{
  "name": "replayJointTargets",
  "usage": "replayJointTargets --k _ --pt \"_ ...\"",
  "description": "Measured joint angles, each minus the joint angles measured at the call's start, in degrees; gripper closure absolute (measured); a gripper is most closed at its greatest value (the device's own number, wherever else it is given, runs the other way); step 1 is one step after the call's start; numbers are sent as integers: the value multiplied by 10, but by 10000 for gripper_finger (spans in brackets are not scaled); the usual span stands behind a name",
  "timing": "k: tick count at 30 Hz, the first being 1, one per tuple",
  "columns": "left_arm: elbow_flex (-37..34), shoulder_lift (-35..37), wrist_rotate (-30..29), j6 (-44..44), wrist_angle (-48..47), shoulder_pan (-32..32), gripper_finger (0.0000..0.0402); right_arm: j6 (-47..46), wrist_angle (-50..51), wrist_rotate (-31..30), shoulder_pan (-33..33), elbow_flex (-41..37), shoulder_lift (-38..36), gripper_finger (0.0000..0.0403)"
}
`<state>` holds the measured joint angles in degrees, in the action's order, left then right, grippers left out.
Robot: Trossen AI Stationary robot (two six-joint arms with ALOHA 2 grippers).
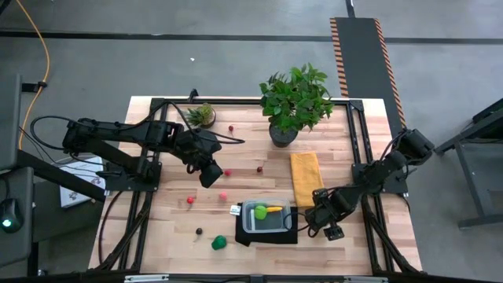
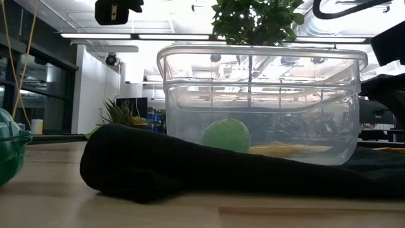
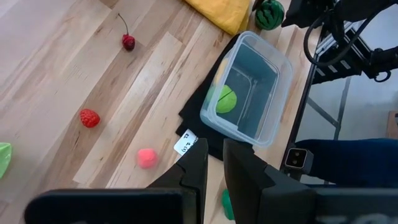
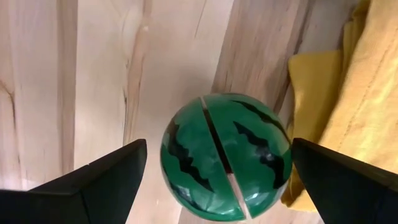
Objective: Pick and placing Produce into tupperware
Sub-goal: Put the watermelon into the transparent bin
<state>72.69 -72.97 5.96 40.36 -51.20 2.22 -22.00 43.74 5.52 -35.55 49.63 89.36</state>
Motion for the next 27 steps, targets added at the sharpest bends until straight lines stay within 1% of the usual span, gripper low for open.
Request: replayJointTargets --k 4,6,14,18,27 --pt "0 0 0 0 0 0 360 0 -6 -4 0 0 0 15" --pt "0 0 0 0 0 0 360 0 -6 -5 0 0 0 23" --pt "0 0 0 0 0 0 360 0 -6 -5 0 0 0 83" --pt "0 0 0 0 0 0 360 -2 -6 -4 0 0 -1 102" --pt "0 0 0 0 0 0 360 -13 0 -7 0 0 -1 111"
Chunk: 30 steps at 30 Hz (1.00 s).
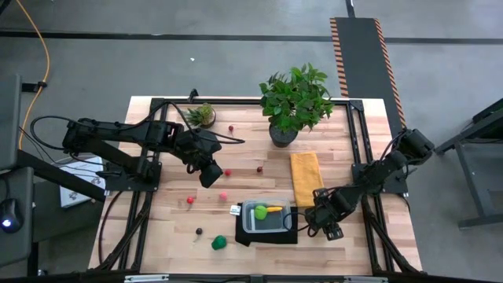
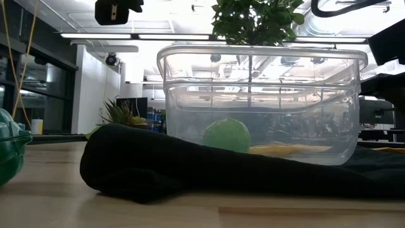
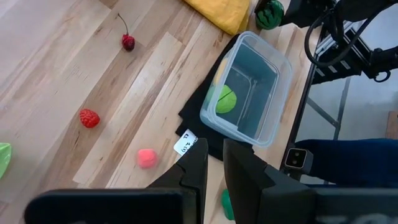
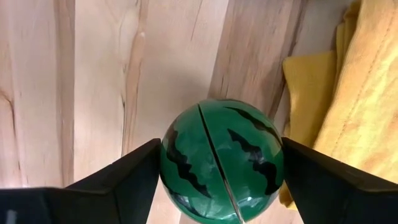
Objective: Pick and placing Produce into tupperware
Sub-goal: Put the watermelon into the transparent bin
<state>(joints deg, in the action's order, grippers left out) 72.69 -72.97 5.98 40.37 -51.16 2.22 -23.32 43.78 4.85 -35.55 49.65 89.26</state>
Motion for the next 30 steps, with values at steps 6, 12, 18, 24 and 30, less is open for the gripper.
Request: replayJointTargets --k 6,12,18,24,30 --pt "0 0 0 0 0 0 360 5 44 -1 0 17 -4 111" --pt "0 0 0 0 0 0 360 11 91 -3 4 53 -41 112" --pt "0 0 0 0 1 0 360 -14 106 -16 4 83 -100 112" --pt "0 0 -2 3 1 0 360 -54 113 -49 4 105 -160 112" --pt "0 0 -2 5 1 0 360 -78 111 -92 5 128 -204 112"
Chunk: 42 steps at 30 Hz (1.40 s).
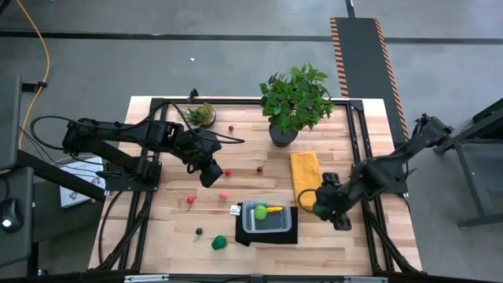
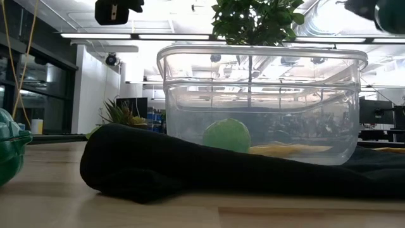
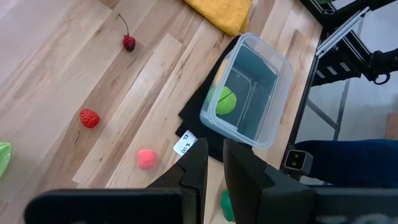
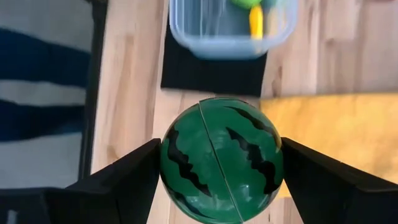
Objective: Pick and placing Produce into tupperware
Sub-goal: Put the watermelon into the transparent bin
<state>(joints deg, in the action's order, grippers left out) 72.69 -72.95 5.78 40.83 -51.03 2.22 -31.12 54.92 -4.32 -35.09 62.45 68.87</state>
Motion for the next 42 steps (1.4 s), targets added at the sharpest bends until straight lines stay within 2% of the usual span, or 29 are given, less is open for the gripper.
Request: replayJointTargets --k 6,14,20,31,36,42 --pt "0 0 -2 7 0 0 360 -15 -32 -30 8 29 -22 112" --pt "0 0 -2 19 1 0 360 -15 -173 -30 29 36 -28 112" --pt "0 0 4 25 1 0 360 -23 -241 -29 42 36 -27 112" --pt "0 0 90 -44 -1 0 360 -56 -364 -28 88 36 31 112" --pt "0 0 131 -66 -1 0 360 -83 -373 -29 101 36 63 112" --pt "0 0 143 -104 -1 0 360 -101 -376 -41 101 36 106 112"
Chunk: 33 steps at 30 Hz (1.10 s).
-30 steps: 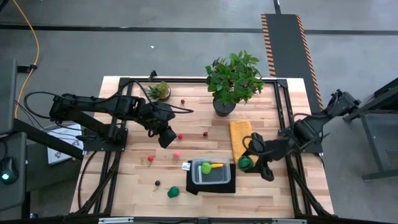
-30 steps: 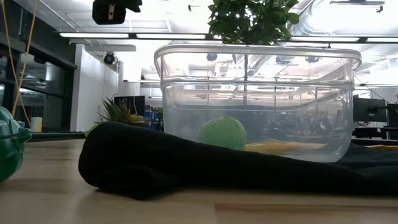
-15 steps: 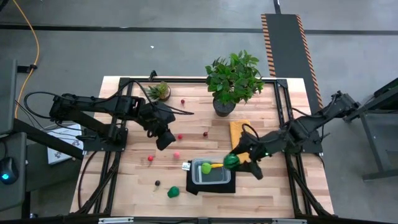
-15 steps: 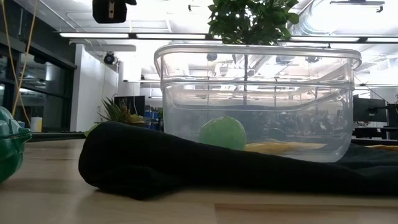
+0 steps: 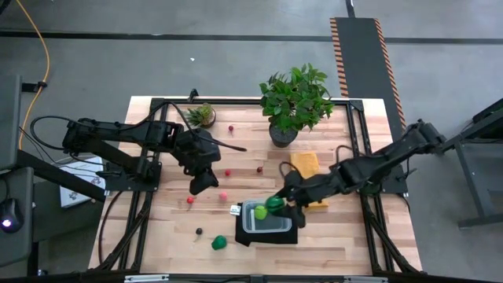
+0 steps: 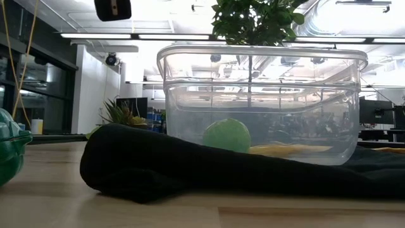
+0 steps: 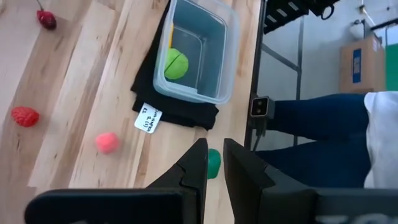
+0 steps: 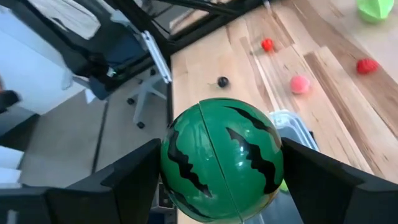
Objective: Pick and placing Produce into tupperware
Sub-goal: Put the watermelon into the transparent bin
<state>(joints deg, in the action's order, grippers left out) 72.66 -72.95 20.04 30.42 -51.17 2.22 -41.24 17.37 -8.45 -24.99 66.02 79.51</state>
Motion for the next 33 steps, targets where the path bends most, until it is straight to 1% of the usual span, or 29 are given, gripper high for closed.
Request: replayJointTargets --k 3,6,9,12,14,17,23,31,33 --pt "0 0 5 -17 0 0 360 -9 13 -3 0 11 23 112" --pt "0 0 11 -28 -1 0 360 -4 48 -6 0 53 53 112" --pt "0 0 15 -40 -16 0 360 16 153 -20 0 124 97 112" --pt "0 0 15 -55 -44 0 360 33 259 -20 3 190 144 112" --pt "0 0 16 -64 -62 0 360 46 289 -16 3 222 168 112" --pt "0 0 16 -72 -87 0 360 56 303 -8 4 248 196 112" --pt "0 0 15 -79 -131 0 360 39 314 14 15 248 229 112" --pt "0 0 14 -94 -151 0 360 -12 308 32 14 198 238 112" --pt "0 0 6 -96 -151 0 360 -26 309 41 14 187 238 112"
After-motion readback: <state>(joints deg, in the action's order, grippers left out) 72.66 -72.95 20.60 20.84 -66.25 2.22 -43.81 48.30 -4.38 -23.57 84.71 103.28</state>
